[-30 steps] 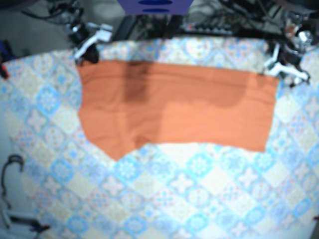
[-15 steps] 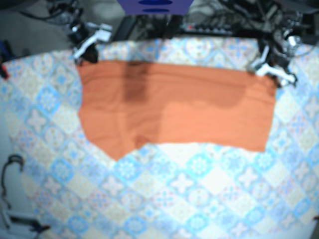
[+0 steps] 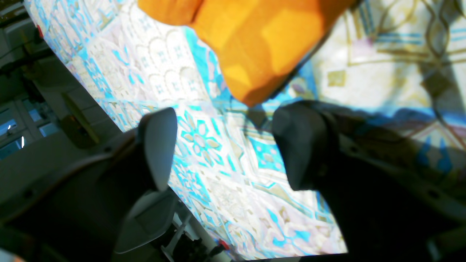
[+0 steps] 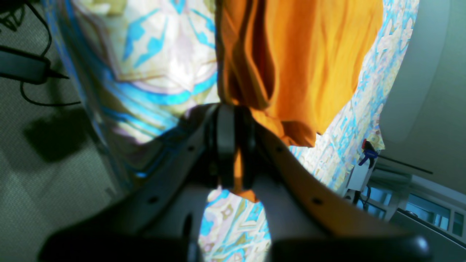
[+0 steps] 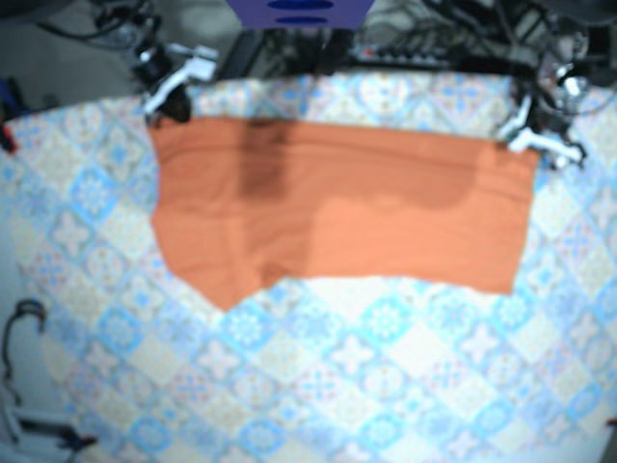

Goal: Fold the T-shirt properly

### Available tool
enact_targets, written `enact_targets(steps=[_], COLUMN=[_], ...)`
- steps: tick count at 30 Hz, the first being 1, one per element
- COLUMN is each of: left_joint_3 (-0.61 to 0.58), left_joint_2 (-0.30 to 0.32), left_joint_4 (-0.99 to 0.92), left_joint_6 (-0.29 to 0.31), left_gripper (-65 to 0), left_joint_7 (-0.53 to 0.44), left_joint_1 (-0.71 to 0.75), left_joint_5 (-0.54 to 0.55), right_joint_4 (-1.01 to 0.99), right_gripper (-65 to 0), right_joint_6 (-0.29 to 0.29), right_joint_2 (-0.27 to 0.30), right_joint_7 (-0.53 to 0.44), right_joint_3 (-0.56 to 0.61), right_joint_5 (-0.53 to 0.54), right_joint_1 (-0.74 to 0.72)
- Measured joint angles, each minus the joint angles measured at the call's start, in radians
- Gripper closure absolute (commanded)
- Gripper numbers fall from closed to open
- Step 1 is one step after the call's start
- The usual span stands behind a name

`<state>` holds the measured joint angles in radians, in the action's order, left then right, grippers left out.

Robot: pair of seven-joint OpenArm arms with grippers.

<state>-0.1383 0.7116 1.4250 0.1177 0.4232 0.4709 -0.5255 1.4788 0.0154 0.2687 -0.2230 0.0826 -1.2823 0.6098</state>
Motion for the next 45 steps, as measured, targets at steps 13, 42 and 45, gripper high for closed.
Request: enact_targets(steps=[13, 42, 45], left_joint_3=[-0.071, -0.076, -0.075], left_joint_2=[-0.005, -0.007, -0.004], left_joint_4=[-0.006, -0.006, -0.005], left_joint_6=[0.000, 0.008, 0.007], left_gripper=[-27.8, 0.0, 0.0], left_joint_7=[0.004, 0.002, 0.001], left_joint_1=[-0.048, -0.029, -0.010], left_joint_5=[-0.005, -0.004, -0.005], right_joint_4=[0.000, 0.002, 0.006], right_gripper=[-2.3, -2.1, -0.7], right_joint_6=[0.001, 0.000, -0.001], right_joint_2=[0.000, 0.000, 0.000], right_joint_7=[0.000, 0.000, 0.003], right_joint_3=[0.000, 0.000, 0.000], right_joint_5=[0.000, 0.000, 0.001], right_joint_1=[0.000, 0.006, 0.015])
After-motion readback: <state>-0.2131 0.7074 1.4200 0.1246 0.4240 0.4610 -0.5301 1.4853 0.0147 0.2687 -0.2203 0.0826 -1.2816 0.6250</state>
